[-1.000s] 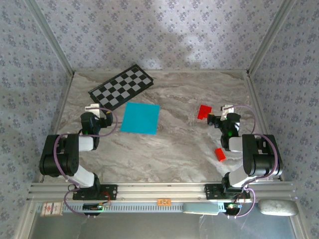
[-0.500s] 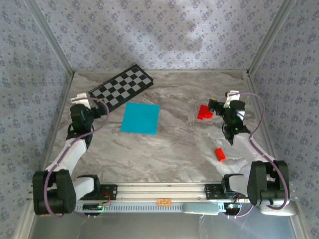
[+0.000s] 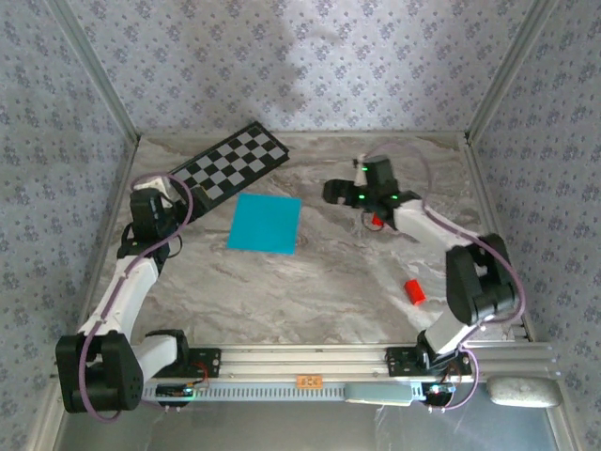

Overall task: Fold a paper plane with a square sheet of paper (pick it up from the middle)
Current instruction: Move the square sheet of paper to the center of the table.

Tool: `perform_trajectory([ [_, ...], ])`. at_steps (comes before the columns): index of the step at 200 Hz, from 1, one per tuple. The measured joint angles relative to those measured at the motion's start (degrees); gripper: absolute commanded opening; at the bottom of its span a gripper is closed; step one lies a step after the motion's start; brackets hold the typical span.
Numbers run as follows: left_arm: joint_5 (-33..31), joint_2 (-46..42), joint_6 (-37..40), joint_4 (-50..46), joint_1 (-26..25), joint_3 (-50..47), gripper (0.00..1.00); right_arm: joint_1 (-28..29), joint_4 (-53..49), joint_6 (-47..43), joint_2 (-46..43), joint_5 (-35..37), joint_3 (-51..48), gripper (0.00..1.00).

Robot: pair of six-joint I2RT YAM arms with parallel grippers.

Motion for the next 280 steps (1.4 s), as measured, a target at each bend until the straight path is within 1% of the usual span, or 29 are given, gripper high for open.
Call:
perform_trajectory([
  [28, 1.22, 0.92, -1.03, -0.63, -0.07, -0.09, 1.0, 7.61, -1.55, 3.21, 10.1, -2.86, 7.98, 0.88],
  [49, 1.88, 1.31, -1.42, -0.66, -0.26, -0.11, 1.0, 11.52, -3.17, 5.11, 16.26, -4.15, 13.31, 0.83],
  [70, 2.19, 1.99, -1.46, -0.7, -0.33, -0.11, 1.0, 14.23, -5.05, 6.6, 21.79, -5.62, 18.18, 0.78],
  [109, 2.4, 3.43, -1.64, -1.05, -0.39, -0.11, 1.0, 16.02, -8.74, 7.17, 27.71, -6.99, 22.36, 0.77],
  [146, 3.34, 4.74, -1.64, -2.01, -0.74, -0.04, 1.0, 15.87, -10.45, 6.69, 28.02, -7.61, 23.06, 0.76],
  [159, 3.45, 5.03, -1.64, -2.73, -1.09, 0.07, 1.0, 15.87, -9.86, 5.86, 27.36, -7.61, 21.53, 0.76],
  [180, 3.65, 5.53, -1.64, -4.55, -2.03, 0.79, 1.0, 15.87, -8.92, 4.48, 23.61, -7.58, 15.76, 0.76],
  [213, 3.8, 6.78, -1.88, -7.54, -4.44, 3.48, 1.0, 15.87, -8.85, 3.37, 13.2, -7.56, 1.46, 0.77],
  [231, 3.89, 7.48, -2.86, -8.85, -6.27, 4.33, 1.0, 15.82, -11.21, 3.43, 6.64, -7.26, -5.84, 0.77],
  [253, 3.58, 9.09, -5.51, -10.62, -10.19, 4.79, 1.0, 15.37, -14.43, 4.83, 0.42, -7.17, -12.11, 0.77],
  [265, 3.41, 10.47, -7.32, -11.85, -12.96, 5.16, 1.0, 15.1, -15.93, 5.68, -1.75, -7.19, -13.66, 0.77],
  [280, 2.27, 12.76, -10.27, -14.23, -17.18, 6.49, 1.0, 14.56, -17.66, 6.82, -4.07, -7.56, -14.47, 0.81],
])
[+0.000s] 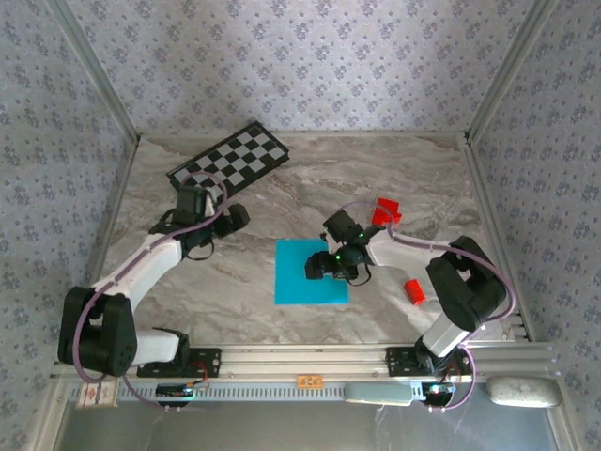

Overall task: Fold a paper plane with a square sheet of paper (pick it up from the middle)
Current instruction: Move the square sheet of paper to the center of the table, then rotate the square sheet of paper at the center of the table.

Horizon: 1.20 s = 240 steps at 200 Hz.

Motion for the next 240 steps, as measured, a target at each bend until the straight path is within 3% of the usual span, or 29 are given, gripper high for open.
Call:
perform_trajectory([
  [49, -8.9, 10.21, -10.38, -9.88, -19.65, 10.03, 1.0, -6.93, 2.84, 3.74, -12.59, -0.13, -0.17, 0.91],
  [91, -13.05, 24.22, -15.82, -17.14, -31.93, 24.5, 0.96, -21.59, 4.0, 2.64, -13.7, 0.7, -4.31, 0.95],
  [121, -11.52, 30.58, -16.65, -18.36, -33.05, 27.3, 0.95, -28.04, 4.26, 0.87, -12.98, 0.42, -5.07, 0.96],
  [179, -8.33, 36.35, -14.16, -22.45, -32.3, 30.36, 0.93, -29.97, 5.57, 0.07, -11.5, -0.66, -5.6, 0.96],
  [240, -7.76, 37.77, -1.16, -26.95, -31.06, 31.71, 0.92, -30.34, 5.73, 0.07, -11.5, -0.61, -5.92, 0.96],
])
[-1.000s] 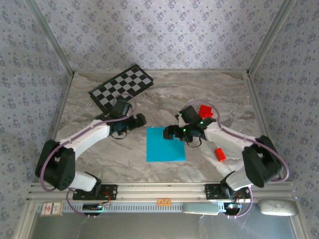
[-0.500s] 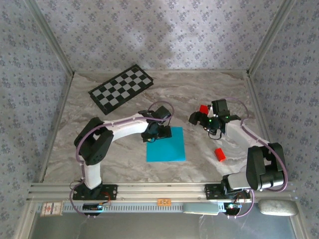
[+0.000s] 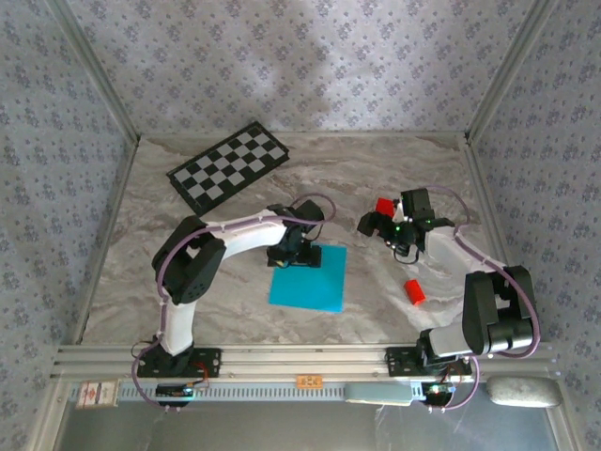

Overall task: Fold a paper plane with a square sheet of paper (pick it up from the middle)
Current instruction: Rotate the square sheet of paper at the center of the table, then first fold the square sheet of paper in half at the center of the table.

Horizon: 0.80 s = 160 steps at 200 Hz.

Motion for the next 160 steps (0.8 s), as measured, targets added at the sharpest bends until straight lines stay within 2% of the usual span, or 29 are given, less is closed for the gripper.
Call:
perform_trajectory([
  [33, -0.92, 0.0, 8.46, -3.23, 2.64, 0.13, 0.92, 0.0, 0.0, 0.02, 0.0, 0.07, 0.0, 0.96],
  [57, -1.27, 0.0, 10.08, -4.92, 3.39, 0.87, 0.94, 0.0, 0.0, 0.02, 0.0, 0.2, 0.0, 0.96],
  [84, -0.48, -0.24, 6.36, -5.18, 1.99, 2.69, 1.0, 0.0, 0.0, 0.0, 0.0, 0.24, 0.0, 1.0],
  [120, -0.2, -0.46, -0.57, -5.55, -1.46, 2.97, 1.0, 0.0, 0.0, -0.61, 0.0, 0.44, 0.0, 1.0],
  [160, -0.92, -0.15, -1.95, -7.85, -2.93, 3.72, 0.97, 0.0, 0.46, -1.68, -0.44, 1.22, -0.55, 1.0],
])
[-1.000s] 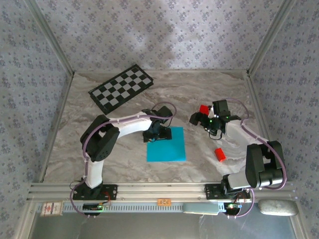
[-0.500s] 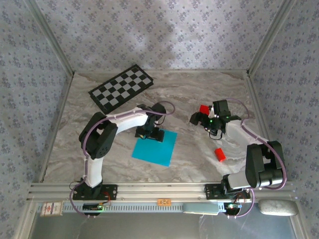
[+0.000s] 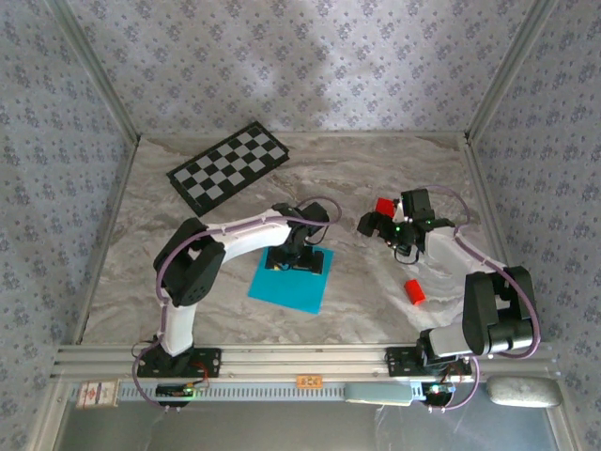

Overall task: Fold a paper plane with a square sheet of paper (pick it up from the middle)
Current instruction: First fold the square sheet of paper in half at the center of the table.

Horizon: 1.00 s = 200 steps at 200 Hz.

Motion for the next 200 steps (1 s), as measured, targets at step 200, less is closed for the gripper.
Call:
perform_trajectory([
  [200, -1.22, 3.13, 1.49, 0.07, -0.15, 0.48, 0.61, -0.07, 0.37, -0.2, -0.66, 0.72, -0.55, 0.99],
])
